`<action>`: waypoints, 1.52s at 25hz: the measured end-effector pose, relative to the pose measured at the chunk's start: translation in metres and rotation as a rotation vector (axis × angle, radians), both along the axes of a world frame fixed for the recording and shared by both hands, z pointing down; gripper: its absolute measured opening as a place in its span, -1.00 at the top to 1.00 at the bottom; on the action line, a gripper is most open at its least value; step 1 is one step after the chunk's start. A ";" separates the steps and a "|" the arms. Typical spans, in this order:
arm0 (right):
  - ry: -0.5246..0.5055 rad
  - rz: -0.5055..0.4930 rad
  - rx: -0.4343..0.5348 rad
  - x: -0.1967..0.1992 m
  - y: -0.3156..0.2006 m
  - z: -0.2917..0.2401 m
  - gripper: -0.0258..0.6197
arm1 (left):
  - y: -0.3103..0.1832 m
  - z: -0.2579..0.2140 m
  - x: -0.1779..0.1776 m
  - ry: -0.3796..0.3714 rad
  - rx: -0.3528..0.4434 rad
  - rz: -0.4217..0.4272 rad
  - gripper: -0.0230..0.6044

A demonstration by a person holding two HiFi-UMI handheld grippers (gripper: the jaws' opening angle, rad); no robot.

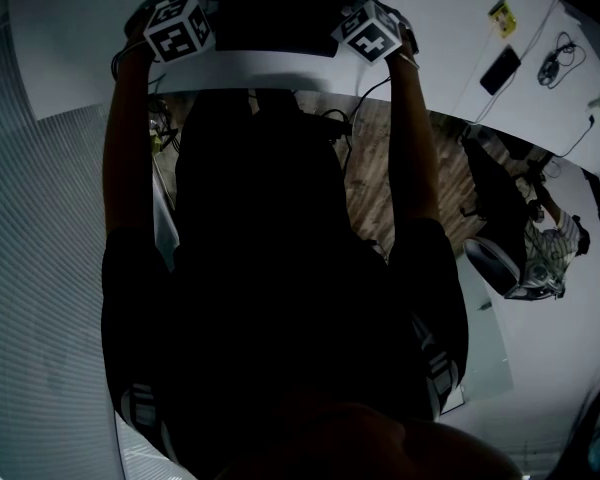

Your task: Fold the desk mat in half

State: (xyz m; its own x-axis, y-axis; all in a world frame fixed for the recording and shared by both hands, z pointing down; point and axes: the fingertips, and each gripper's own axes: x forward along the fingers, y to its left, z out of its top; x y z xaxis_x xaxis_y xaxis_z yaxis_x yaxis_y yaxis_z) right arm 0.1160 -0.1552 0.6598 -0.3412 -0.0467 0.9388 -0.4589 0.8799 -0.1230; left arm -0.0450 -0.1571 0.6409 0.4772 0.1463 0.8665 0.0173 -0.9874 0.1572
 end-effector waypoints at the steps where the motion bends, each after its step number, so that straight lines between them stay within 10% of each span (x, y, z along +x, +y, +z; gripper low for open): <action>1: -0.002 -0.001 0.001 0.000 0.000 -0.001 0.71 | 0.000 -0.001 0.000 0.000 0.000 0.000 0.58; 38: -0.030 0.015 0.035 0.002 -0.005 -0.015 0.71 | 0.000 -0.009 0.006 0.015 0.007 -0.025 0.58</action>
State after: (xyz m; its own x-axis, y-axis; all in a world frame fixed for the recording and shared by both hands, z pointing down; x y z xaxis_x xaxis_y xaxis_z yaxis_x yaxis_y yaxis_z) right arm 0.1184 -0.1598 0.6453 -0.3682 -0.0842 0.9259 -0.4684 0.8771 -0.1065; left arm -0.0388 -0.1576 0.6315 0.4934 0.1281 0.8603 -0.0048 -0.9887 0.1499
